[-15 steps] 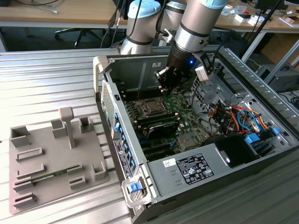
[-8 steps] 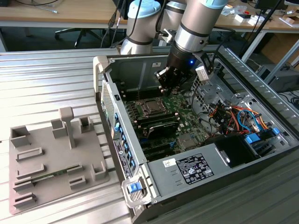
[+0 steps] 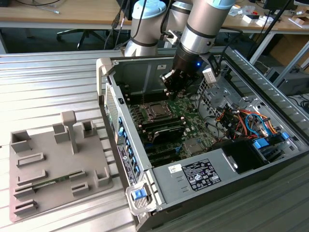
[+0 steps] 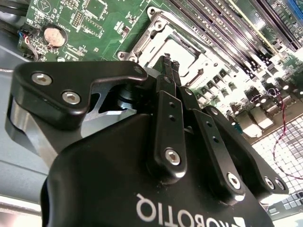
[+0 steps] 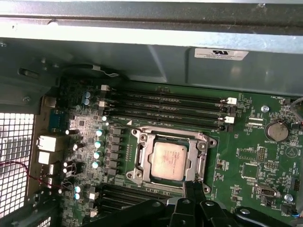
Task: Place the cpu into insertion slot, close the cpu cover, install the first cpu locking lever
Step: 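Install the first cpu locking lever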
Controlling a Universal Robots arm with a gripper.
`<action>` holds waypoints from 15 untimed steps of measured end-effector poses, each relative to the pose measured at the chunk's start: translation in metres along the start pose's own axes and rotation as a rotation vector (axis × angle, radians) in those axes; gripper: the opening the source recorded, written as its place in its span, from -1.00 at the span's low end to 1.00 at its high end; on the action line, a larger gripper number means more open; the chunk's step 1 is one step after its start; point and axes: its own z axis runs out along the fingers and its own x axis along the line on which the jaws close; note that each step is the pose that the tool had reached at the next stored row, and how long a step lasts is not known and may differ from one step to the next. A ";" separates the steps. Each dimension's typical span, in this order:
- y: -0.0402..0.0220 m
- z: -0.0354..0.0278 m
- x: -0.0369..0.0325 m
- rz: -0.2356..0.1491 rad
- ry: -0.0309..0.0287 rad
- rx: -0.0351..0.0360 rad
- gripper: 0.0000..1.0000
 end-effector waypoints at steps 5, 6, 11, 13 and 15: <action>0.0000 0.0000 0.0000 -0.023 0.0002 0.0010 -0.79; 0.0000 0.0000 0.0000 -0.029 0.0003 0.0013 -0.79; 0.0000 0.0000 0.0000 -0.048 0.0005 0.0021 -0.79; 0.0000 0.0000 0.0000 -0.061 0.0007 0.0027 -0.79; 0.0000 0.0000 0.0000 -0.068 0.0007 0.0030 -0.79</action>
